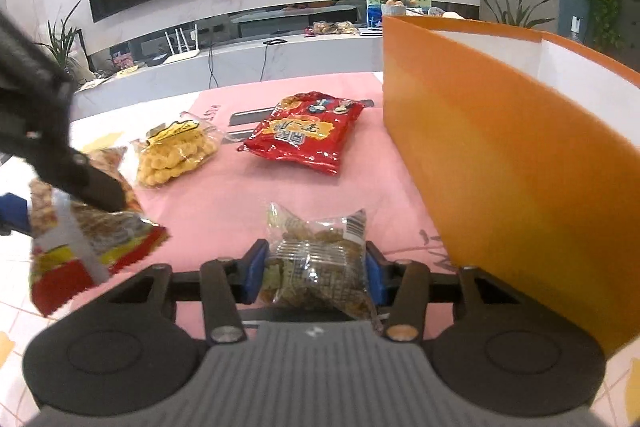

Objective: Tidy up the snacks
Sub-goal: 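Grasp the peanut bag with the left gripper while the right holds the nut bag, then carry the peanut bag and nut bag over the orange box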

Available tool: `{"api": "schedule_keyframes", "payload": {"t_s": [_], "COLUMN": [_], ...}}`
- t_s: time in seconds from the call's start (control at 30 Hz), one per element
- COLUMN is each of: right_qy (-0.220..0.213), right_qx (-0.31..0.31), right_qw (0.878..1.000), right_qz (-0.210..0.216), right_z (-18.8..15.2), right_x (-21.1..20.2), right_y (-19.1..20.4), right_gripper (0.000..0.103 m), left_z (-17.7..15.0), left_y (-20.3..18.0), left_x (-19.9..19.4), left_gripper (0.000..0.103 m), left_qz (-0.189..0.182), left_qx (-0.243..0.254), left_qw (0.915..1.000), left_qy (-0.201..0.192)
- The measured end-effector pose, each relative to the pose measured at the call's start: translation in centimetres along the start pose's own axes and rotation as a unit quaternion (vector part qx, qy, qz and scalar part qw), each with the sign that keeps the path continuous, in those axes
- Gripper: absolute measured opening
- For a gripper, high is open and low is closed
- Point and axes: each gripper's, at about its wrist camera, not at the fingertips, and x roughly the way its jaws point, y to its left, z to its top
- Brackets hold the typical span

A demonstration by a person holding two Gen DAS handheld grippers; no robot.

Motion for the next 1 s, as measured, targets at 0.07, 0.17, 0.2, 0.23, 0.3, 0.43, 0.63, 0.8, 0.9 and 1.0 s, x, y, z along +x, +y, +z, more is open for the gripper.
{"api": "schedule_keyframes", "payload": {"t_s": [0.07,0.17,0.2,0.23,0.3,0.43,0.63,0.8,0.9,1.0], "right_qy": [-0.01,-0.042,-0.05,-0.058,-0.076,-0.113,-0.134,-0.115,-0.093,-0.024], "right_qx": [-0.01,-0.028,-0.027,-0.025,-0.02,-0.007,0.076,0.114,0.105,0.076], "right_qw": [1.0,0.999,0.998,0.998,0.997,0.993,0.984,0.981,0.987,0.993], "right_qz": [0.003,0.007,0.01,0.013,0.015,0.032,0.087,0.104,0.08,0.085], "right_z": [0.1,0.4,0.8,1.1,1.8,3.4,6.9,11.0,12.8,13.4], "right_x": [-0.6,-2.4,-2.9,-3.5,-4.7,-7.6,-11.9,-13.5,-12.6,-9.4], "right_y": [0.4,1.1,1.1,1.1,1.0,0.2,-4.3,-11.3,-15.0,-17.5], "right_gripper": [0.048,0.048,0.048,0.048,0.048,0.048,0.048,0.048,0.048,0.049], "left_z": [-0.2,-0.2,-0.3,-0.3,-0.3,-0.5,-1.1,-1.6,-1.6,-1.8], "left_y": [-0.2,-0.4,-0.5,-0.7,-0.9,-1.3,-2.3,-4.3,-6.5,-8.6], "left_x": [-0.8,-2.4,-3.0,-3.8,-5.4,-7.8,-10.4,-11.8,-11.8,-11.2], "left_gripper": [0.049,0.049,0.049,0.049,0.049,0.049,0.049,0.049,0.049,0.049], "left_qz": [-0.011,-0.031,-0.036,-0.041,-0.053,-0.076,-0.111,-0.148,-0.173,-0.191], "left_qx": [0.013,0.028,0.034,0.04,0.048,0.049,0.048,0.059,0.074,0.097], "left_qw": [0.9997,0.9984,0.9976,0.9965,0.9937,0.9889,0.9818,0.9745,0.9705,0.9662], "left_qy": [-0.018,-0.038,-0.048,-0.06,-0.086,-0.118,-0.147,-0.158,-0.151,-0.144]}}
